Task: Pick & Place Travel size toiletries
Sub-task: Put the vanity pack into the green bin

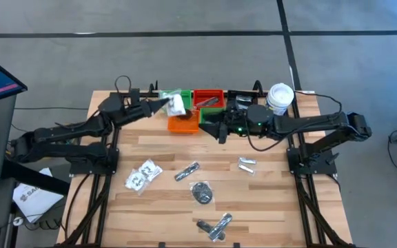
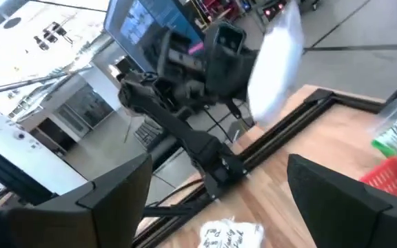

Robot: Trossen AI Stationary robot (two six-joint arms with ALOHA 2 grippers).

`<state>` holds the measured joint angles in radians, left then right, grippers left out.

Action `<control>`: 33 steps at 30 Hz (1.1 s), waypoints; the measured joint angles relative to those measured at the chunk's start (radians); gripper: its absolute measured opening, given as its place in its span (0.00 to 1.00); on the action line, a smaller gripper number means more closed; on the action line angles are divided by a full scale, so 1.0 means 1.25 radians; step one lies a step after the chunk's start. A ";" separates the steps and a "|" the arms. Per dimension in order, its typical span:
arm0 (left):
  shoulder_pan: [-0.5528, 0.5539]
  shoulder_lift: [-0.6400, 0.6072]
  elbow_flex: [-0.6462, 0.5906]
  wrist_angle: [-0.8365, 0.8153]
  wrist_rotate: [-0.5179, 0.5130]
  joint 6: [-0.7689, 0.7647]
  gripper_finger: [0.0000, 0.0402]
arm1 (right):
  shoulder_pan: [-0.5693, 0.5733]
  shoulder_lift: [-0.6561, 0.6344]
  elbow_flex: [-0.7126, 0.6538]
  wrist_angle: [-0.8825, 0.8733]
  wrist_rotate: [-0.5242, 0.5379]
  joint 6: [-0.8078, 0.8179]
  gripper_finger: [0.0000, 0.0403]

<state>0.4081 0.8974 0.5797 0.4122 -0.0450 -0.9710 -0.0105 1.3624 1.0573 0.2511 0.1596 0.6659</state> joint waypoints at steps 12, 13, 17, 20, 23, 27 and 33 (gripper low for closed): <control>-0.040 0.001 0.042 -0.053 -0.045 0.002 0.01 | -0.036 0.125 0.058 0.021 -0.002 0.153 0.81; -0.046 0.001 0.042 -0.059 -0.053 0.002 0.01 | -0.036 0.133 0.067 0.024 -0.002 0.153 0.81; -0.064 0.001 0.042 -0.072 -0.070 0.002 0.01 | -0.045 0.163 0.102 0.020 -0.003 0.147 0.81; -0.074 0.001 0.042 -0.078 -0.071 0.002 0.01 | -0.055 0.181 0.134 0.022 -0.003 0.138 0.81; -0.082 0.001 0.042 -0.079 -0.072 0.002 0.01 | -0.064 0.200 0.159 0.015 -0.025 0.139 0.81; -0.085 0.001 0.042 -0.080 -0.080 0.003 0.01 | -0.068 0.229 0.193 0.000 -0.069 0.146 0.79; -0.085 0.001 0.042 -0.084 -0.082 0.004 0.01 | -0.068 0.249 0.225 -0.040 -0.086 0.141 0.68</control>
<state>0.3016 0.8986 0.6327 0.3077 -0.1471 -0.9665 -0.0956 1.6741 1.3388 0.2016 0.0521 0.8417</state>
